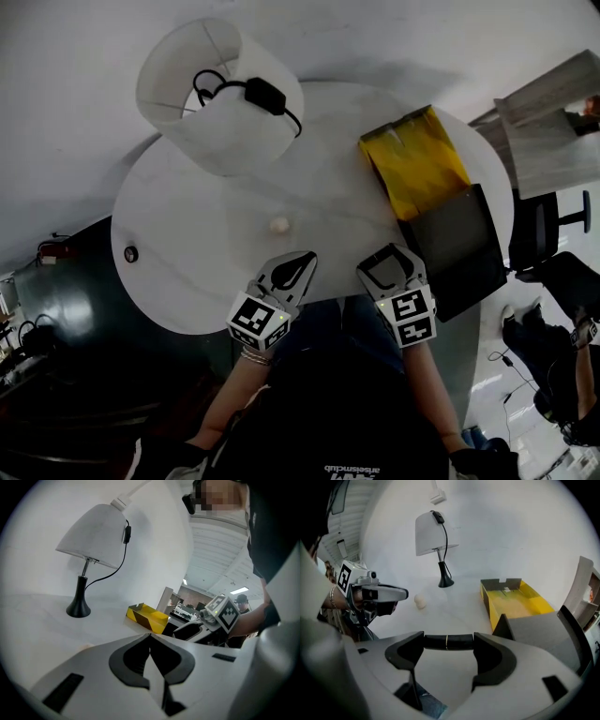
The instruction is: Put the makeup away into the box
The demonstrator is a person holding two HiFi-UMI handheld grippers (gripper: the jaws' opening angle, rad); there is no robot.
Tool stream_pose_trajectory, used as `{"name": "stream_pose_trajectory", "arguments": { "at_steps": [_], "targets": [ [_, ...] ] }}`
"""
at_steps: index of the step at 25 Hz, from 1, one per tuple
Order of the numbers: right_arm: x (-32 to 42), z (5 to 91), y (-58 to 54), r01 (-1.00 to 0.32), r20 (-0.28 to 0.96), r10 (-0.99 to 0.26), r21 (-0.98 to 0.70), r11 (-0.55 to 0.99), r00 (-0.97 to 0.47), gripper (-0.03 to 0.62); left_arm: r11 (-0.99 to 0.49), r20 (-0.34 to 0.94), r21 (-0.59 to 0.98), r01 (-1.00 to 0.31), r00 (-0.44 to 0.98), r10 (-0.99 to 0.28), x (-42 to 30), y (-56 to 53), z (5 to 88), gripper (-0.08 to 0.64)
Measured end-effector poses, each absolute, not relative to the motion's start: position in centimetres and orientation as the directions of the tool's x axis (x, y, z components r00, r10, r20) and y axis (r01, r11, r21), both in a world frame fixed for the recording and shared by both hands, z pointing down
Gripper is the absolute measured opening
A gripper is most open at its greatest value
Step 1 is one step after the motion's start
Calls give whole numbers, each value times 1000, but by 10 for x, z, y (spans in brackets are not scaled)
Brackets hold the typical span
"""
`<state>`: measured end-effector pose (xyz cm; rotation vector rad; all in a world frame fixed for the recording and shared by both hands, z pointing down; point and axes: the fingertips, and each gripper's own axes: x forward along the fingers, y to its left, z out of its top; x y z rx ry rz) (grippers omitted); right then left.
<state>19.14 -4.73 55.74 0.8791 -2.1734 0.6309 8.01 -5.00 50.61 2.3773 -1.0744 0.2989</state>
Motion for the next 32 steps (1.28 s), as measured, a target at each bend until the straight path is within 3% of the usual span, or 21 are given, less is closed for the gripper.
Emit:
{"name": "stream_pose_trajectory", "arguments": {
  "at_steps": [17, 32],
  "targets": [
    [211, 491, -129, -635, 649, -437, -94, 767, -623, 342, -499, 355, 316, -807, 588, -726, 109, -100, 483, 17],
    [243, 489, -217, -671, 625, -478, -102, 734, -618, 342, -463, 364, 313, -829, 555, -748, 129, -154, 483, 17]
  ]
}}
